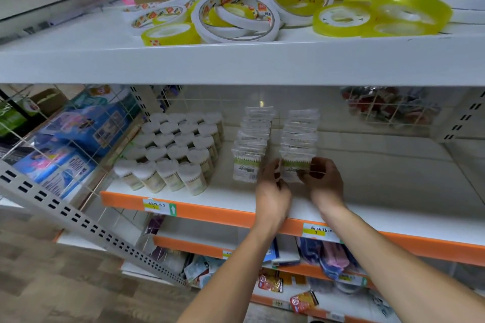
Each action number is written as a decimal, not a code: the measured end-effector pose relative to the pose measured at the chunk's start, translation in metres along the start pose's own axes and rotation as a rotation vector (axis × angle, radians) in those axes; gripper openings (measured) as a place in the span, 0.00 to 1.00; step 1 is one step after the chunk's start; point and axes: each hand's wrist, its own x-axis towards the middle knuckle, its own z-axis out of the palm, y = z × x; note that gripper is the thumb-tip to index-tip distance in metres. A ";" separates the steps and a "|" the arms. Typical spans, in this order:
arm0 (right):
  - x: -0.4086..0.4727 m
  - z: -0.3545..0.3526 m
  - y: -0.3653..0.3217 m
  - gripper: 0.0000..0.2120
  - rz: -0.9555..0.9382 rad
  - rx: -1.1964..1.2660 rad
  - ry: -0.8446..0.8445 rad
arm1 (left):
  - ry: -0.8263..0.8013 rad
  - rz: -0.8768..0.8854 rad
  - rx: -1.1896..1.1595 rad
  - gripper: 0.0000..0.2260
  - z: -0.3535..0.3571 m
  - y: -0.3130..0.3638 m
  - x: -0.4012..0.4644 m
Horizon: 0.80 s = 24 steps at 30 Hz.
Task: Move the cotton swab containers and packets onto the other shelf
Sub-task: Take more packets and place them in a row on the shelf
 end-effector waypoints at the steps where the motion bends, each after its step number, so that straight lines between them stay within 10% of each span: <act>1: -0.001 0.001 0.000 0.18 -0.001 -0.005 0.005 | 0.014 -0.004 -0.015 0.21 0.000 0.000 -0.003; 24: -0.009 -0.072 0.011 0.13 0.077 0.039 0.147 | -0.355 0.032 0.067 0.16 0.044 0.032 -0.040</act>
